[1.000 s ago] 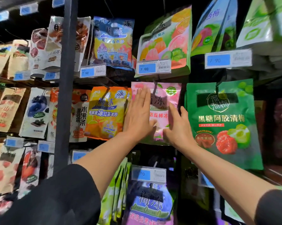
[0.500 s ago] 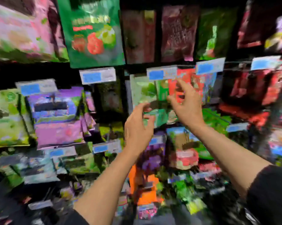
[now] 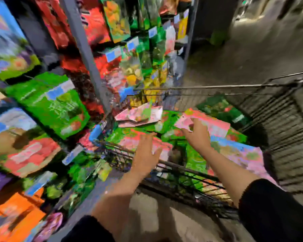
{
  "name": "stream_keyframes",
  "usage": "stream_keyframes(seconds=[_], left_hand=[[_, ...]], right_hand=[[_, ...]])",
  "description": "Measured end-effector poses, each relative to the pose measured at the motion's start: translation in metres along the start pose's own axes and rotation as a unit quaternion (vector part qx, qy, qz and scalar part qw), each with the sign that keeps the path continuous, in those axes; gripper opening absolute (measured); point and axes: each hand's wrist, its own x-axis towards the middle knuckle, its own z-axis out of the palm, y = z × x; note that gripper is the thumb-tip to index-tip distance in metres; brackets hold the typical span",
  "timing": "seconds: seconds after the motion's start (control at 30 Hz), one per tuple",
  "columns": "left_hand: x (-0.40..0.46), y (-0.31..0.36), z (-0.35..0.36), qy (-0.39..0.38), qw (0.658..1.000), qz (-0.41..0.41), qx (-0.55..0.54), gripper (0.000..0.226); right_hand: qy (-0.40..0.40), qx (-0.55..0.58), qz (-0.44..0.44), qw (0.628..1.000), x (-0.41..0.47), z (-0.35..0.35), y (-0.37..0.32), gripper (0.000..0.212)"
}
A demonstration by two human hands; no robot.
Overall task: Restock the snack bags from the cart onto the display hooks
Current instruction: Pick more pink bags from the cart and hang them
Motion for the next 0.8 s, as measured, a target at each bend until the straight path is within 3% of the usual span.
stream_keyframes(seconds=[0.17,0.3,0.43,0.53,0.6,0.7,0.8], left_hand=[[0.028,0.01,0.053,-0.065,0.998,0.004,0.006,0.046],[0.056,0.03,0.096,-0.155,0.987,0.04,0.031,0.053],[0.073,0.043,0.139,-0.268,0.963,0.04,0.007,0.057],[0.074,0.053,0.158,-0.325,0.945,0.007,-0.036,0.054],[0.073,0.053,0.168,-0.366,0.928,-0.024,-0.065,0.055],[0.074,0.042,0.179,-0.398,0.91,-0.084,-0.081,0.06],[0.076,0.03,0.18,-0.415,0.888,-0.155,-0.124,0.068]], right_hand=[[-0.011,-0.141,0.1,0.985,0.004,-0.031,0.086,0.039],[0.008,-0.275,0.24,0.931,-0.006,-0.064,0.141,0.065],[-0.056,-0.164,0.388,0.905,-0.017,-0.085,0.171,0.1],[0.001,-0.136,0.398,0.907,-0.015,-0.083,0.179,0.112],[0.066,-0.126,0.407,0.902,-0.01,-0.083,0.183,0.102],[0.069,-0.105,0.376,0.918,-0.003,-0.08,0.185,0.041],[0.027,-0.163,0.331,0.929,0.003,-0.07,0.178,0.047]])
